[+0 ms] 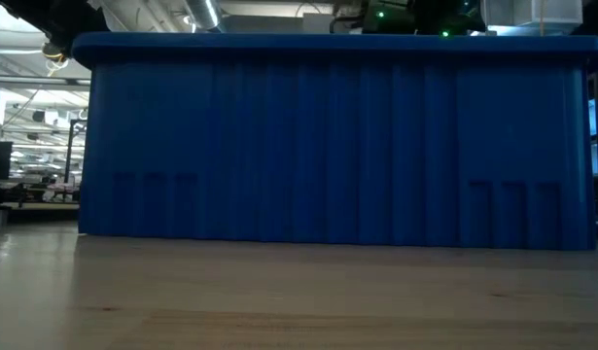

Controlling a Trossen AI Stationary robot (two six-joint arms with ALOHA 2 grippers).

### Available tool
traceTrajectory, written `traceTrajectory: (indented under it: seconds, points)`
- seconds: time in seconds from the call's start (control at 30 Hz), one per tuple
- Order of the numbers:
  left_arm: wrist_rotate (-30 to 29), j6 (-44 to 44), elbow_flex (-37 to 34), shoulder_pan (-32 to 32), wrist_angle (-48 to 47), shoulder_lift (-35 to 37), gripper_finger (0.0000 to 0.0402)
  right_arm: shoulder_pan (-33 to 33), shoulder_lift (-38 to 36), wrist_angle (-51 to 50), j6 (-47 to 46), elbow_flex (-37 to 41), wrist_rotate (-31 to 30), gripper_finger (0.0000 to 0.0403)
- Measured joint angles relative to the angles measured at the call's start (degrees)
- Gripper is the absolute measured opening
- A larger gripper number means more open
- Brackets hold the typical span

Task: Pick and place slides into bin
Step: Put the pink slide into the blue bin

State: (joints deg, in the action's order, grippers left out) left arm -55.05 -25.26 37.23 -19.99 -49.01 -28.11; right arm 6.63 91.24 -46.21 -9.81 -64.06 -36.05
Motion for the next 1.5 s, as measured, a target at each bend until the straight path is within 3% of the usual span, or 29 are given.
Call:
traceTrajectory:
  seconds: [0.53,0.77,1.27,1.5]
  points:
    - [-1.0,0.0,0.0,0.0,0.0,0.0,0.0202,-5.1,0.0,-1.6,-2.0,1.8,0.1,0.0013]
    - [-1.0,0.0,0.0,0.0,0.0,0.0,0.0202,-6.3,0.0,-2.3,-1.7,1.8,4.8,0.0013]
    - [-1.1,-0.1,0.0,0.0,0.0,0.0,0.0202,-6.7,0.0,-5.3,-1.1,1.8,6.2,0.0018]
    - [-1.0,-0.2,0.0,0.0,0.0,0.0,0.0202,-6.9,0.0,-5.6,-0.3,1.8,6.3,0.0058]
